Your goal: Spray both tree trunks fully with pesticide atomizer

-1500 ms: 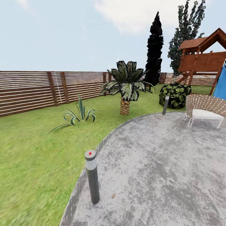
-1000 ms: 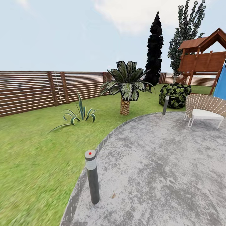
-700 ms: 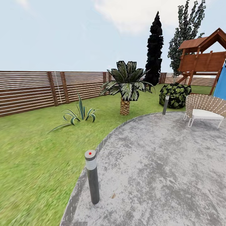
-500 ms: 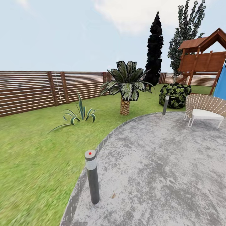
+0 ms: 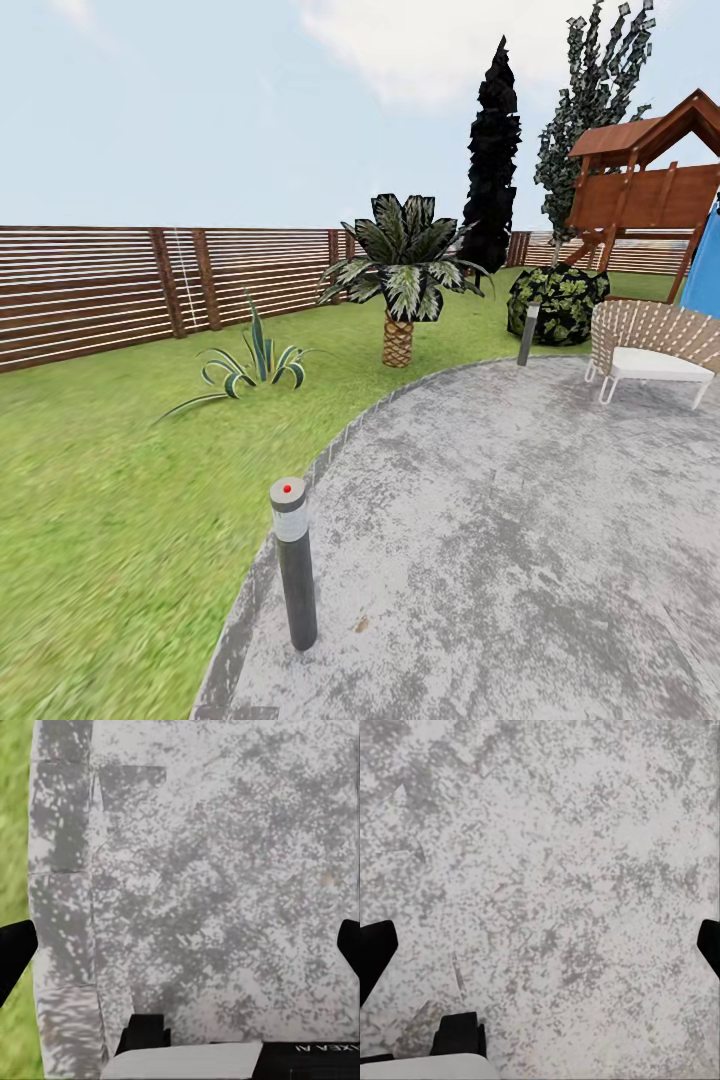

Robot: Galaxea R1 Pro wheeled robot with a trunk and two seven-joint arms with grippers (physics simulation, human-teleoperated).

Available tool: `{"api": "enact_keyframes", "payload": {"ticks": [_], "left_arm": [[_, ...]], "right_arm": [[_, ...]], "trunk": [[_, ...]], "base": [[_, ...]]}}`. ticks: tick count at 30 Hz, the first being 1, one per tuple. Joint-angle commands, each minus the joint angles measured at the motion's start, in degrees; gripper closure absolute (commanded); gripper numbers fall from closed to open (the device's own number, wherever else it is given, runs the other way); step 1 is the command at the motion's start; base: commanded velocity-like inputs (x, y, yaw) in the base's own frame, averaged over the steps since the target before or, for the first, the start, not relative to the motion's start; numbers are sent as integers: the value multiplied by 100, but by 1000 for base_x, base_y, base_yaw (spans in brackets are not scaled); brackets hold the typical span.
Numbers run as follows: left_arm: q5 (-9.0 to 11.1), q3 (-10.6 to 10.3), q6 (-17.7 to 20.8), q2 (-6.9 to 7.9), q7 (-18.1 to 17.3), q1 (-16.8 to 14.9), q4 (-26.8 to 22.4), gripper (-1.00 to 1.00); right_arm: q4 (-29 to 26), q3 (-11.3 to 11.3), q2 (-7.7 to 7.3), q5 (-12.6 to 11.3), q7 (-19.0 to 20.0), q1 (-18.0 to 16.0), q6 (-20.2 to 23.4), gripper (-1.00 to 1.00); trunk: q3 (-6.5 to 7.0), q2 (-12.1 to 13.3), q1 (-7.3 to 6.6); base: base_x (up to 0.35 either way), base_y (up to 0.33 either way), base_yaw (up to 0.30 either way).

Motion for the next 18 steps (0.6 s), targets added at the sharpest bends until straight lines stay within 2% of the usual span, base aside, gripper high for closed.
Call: {"api": "enact_keyframes", "payload": {"ticks": [1,4,6,15,18], "left_arm": [[-1,1,-155,0,-1,-24,77,-100],[1,3,-568,2,-12,-96,292,-100],[-1,9,-644,-1,-10,-107,329,-100],[-16,14,-713,-6,0,-119,366,-100],[-18,13,-719,-6,2,-120,368,-100]], "right_arm": [[102,3,-3,6,0,-9,-137,-100],[539,9,-10,14,1,-33,-538,-100],[618,10,-12,14,1,-37,-608,-100],[697,7,8,-1,-22,-41,-685,-100],[700,10,19,-5,-24,-41,-687,-100]], "trunk": [[0,0,0],[0,0,0],[0,0,0],[0,0,0],[0,0,0]], "base": [[0,0,0],[0,0,0],[0,0,0],[0,-4,0],[0,-125,0]]}}
